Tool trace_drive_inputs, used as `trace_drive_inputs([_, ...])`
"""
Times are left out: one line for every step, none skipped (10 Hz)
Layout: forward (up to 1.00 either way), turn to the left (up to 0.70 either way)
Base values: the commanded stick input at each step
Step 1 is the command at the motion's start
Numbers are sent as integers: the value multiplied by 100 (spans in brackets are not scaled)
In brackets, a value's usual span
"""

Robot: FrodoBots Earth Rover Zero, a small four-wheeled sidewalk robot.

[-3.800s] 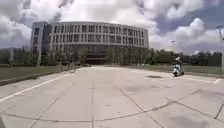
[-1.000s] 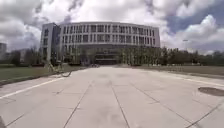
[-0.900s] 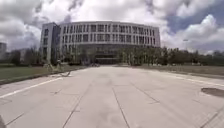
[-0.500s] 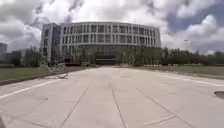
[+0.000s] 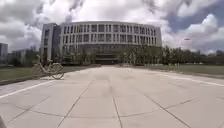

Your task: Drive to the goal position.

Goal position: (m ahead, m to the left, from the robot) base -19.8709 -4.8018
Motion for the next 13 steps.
trace_drive_inputs([100,-3])
trace_drive_inputs([100,-4])
trace_drive_inputs([100,-5])
trace_drive_inputs([100,-2])
trace_drive_inputs([100,-9])
trace_drive_inputs([100,-18])
trace_drive_inputs([100,-12])
trace_drive_inputs([100,-3])
trace_drive_inputs([100,-3])
trace_drive_inputs([100,0])
trace_drive_inputs([100,0])
trace_drive_inputs([100,0])
trace_drive_inputs([100,-9])
